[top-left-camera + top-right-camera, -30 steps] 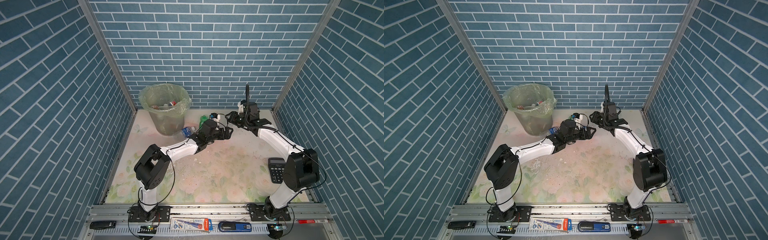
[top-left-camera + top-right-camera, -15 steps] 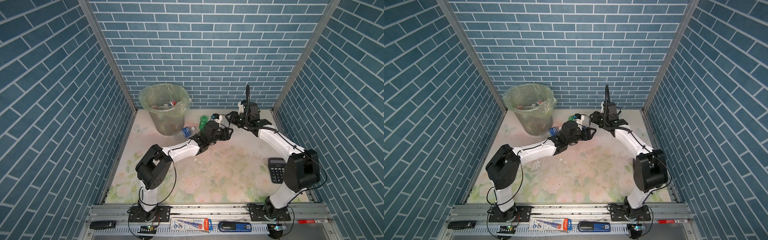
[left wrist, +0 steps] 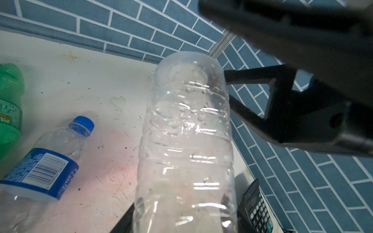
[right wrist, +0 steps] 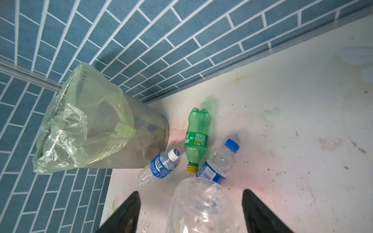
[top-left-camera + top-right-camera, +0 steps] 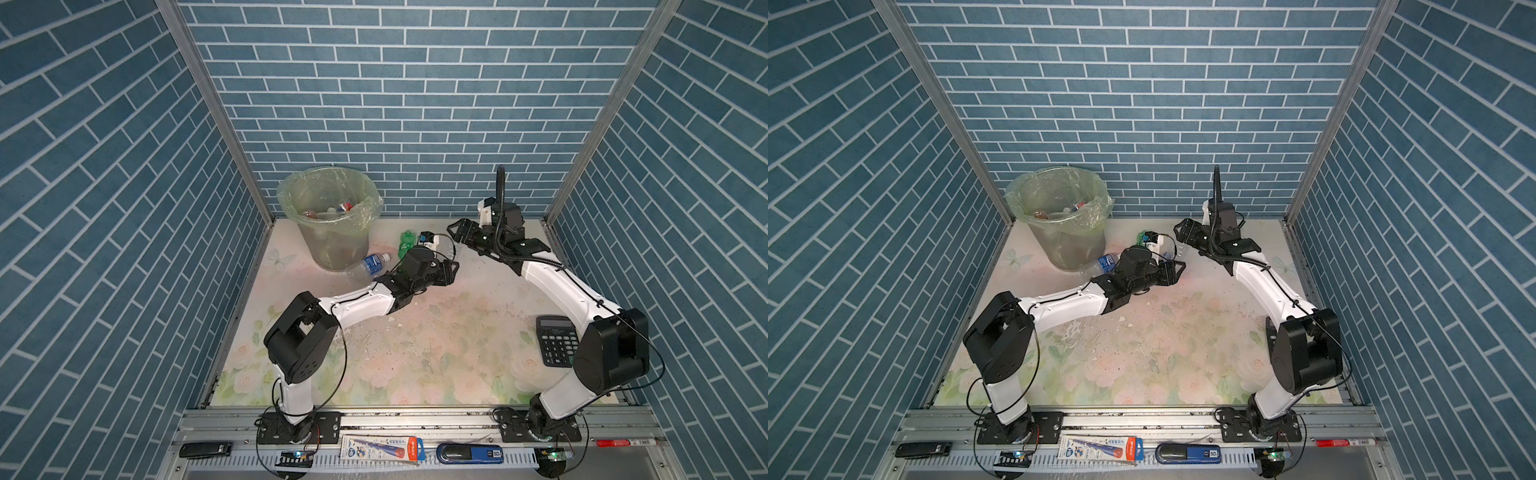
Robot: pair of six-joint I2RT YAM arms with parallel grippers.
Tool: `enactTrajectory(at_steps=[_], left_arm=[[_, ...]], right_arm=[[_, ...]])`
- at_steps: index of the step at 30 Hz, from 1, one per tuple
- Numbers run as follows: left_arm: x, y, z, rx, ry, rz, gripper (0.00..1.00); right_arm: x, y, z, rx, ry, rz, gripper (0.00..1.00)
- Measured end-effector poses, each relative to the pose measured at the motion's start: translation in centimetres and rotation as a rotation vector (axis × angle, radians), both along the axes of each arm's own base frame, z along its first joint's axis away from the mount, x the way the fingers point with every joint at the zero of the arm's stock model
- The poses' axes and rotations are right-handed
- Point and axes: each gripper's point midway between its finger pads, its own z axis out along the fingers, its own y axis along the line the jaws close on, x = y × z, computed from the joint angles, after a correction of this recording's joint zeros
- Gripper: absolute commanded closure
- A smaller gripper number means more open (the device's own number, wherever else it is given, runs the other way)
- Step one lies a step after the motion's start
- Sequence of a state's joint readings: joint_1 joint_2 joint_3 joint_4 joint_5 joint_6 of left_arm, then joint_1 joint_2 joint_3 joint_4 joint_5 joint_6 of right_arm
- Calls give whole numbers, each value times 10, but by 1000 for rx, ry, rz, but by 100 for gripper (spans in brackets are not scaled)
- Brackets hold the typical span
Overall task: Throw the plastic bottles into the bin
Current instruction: 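Close the left gripper around the upper part of the crushed clear bottle, then carry the crushed bottle over the bin with the left gripper while the right gripper releases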
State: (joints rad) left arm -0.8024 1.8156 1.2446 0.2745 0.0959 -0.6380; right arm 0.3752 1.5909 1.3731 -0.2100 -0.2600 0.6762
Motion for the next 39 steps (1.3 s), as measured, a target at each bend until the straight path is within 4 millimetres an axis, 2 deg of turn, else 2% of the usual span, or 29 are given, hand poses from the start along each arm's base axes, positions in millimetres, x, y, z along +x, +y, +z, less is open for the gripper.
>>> enactTrajectory(at_steps=[3,10,14,17,22,30,37,39], left_arm=[[-3,9,10,25,-23,7,41],[-4,40,54,73,-125,49,41],[-3,64,79,114,-189,87,41],[1,81,100,144,-241,120,41],[11,112,151,172,-357,191,42],[30,162,229,197,-529,312,43],[36,200,294,226,-667,402,43],[35,208,308,240,-700,420,43]], right_arm=[[-4,-3,10,-5,-23,-2,9],[-16,-8,34,-33,-100,17,1],[-30,-5,53,-49,-177,58,1],[-42,7,71,-59,-254,115,1],[-69,38,100,-81,-403,238,1],[-102,79,120,-121,-562,411,1],[-110,98,165,-116,-700,459,1],[-108,100,171,-113,-720,461,1]])
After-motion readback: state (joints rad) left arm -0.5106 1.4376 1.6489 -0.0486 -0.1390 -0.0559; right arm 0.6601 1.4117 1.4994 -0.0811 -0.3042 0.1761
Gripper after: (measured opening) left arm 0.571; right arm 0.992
